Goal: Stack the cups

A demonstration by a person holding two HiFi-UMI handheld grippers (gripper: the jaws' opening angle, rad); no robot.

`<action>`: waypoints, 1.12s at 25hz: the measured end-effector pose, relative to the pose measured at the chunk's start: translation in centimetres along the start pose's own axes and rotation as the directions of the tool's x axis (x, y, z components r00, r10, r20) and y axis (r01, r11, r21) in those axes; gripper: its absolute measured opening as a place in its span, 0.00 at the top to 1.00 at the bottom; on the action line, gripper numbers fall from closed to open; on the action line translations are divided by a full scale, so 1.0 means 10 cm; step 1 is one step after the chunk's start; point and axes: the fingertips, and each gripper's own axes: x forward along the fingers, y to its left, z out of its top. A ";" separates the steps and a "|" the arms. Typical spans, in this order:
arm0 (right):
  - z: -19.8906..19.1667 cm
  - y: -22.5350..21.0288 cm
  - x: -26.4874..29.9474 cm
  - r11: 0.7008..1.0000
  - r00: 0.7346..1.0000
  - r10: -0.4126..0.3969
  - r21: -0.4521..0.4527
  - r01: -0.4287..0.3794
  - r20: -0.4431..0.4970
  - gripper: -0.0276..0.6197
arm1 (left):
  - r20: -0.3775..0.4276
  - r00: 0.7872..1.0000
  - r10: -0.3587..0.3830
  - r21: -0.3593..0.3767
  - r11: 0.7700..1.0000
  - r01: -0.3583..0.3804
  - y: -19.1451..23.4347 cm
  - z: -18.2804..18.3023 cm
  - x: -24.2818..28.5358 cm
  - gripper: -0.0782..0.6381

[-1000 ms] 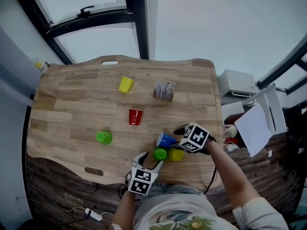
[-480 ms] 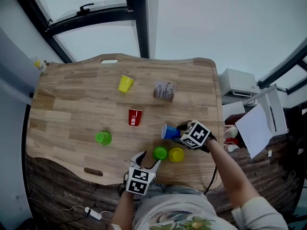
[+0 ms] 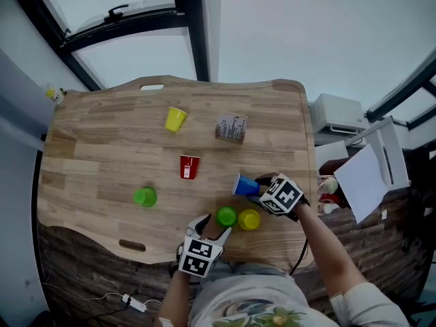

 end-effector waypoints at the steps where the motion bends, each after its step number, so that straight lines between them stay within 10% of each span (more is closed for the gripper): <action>1: 0.00 -0.01 -0.05 1.000 1.000 -0.012 0.007 0.012 0.013 0.56 | -0.003 1.000 -0.009 0.003 1.000 0.009 -0.03 0.00 0.02 0.49; 13: -0.37 0.02 -0.75 0.981 0.978 -0.182 0.083 0.173 0.103 0.58 | -0.063 0.997 -0.041 0.044 0.998 0.044 -0.19 -0.10 0.12 0.52; 28: -0.79 0.39 -0.92 0.938 0.942 -0.332 -0.089 0.335 0.043 0.59 | -0.075 0.997 -0.013 0.057 0.998 0.017 -0.23 -0.15 0.10 0.52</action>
